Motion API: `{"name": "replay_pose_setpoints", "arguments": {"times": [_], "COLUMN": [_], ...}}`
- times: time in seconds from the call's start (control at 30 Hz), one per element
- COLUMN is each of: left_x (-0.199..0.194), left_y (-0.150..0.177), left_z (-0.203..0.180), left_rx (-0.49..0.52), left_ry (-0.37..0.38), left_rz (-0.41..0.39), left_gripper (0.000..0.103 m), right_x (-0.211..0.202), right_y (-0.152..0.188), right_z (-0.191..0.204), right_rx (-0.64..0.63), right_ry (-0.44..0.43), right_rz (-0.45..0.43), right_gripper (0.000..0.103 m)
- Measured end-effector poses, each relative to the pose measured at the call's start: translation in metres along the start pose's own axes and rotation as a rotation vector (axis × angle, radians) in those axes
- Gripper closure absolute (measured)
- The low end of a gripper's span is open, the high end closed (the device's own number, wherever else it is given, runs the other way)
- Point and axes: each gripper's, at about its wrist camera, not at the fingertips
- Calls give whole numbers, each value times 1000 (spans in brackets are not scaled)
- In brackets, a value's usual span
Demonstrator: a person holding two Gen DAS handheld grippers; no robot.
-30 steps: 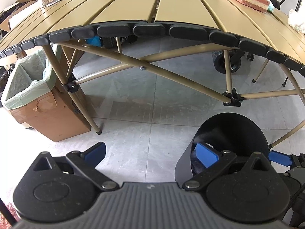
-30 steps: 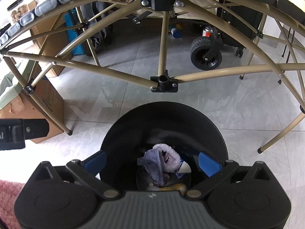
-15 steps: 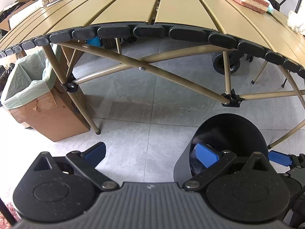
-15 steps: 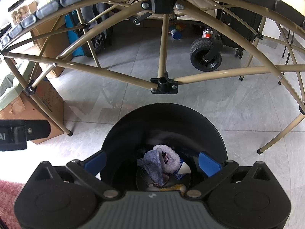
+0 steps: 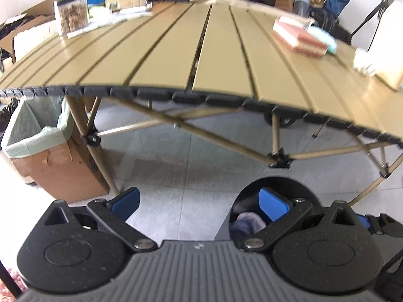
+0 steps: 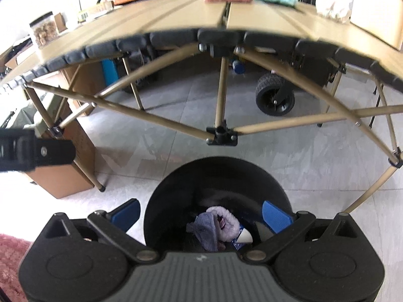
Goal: Collect trash
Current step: 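Raise both tools back up toward the table items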
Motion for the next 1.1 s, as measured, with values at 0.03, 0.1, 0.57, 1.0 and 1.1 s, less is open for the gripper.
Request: {"name": "replay_pose_setpoints", "arguments": {"times": [0.03,0.1,0.57,1.0,1.1], "left_x": [-5,-17,-75,-78,-72], "left_y": [-1,-3,-33,-84,-98], "left_z": [-1,-2,1,-22,-37], "left_rx": [0,4,-41,-37,-33], "left_ry": [11,33,89,124,126], "left_rz": [-14,-45,-276,-388,-404], "left_gripper": [0,0,0,0,0], "right_x": [-6,-18,-107,-153,-148], "right_y": [0,1,-12,-55,-73], "right_z": [0,-2,-23,-87,-103], "right_rx": [-2,-6,4,183,204], "right_ry": [0,3,-56,25,17], "right_rz": [-16,-50,-328,-653,-687], "right_gripper": [0,0,0,0,0]}}
Point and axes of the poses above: each gripper's, at about its wrist camera, not at the fingertips, and x roughly the way its jaws point, z to its left, y to its underside, and after that the axes turned 1 degree about y, right-handed
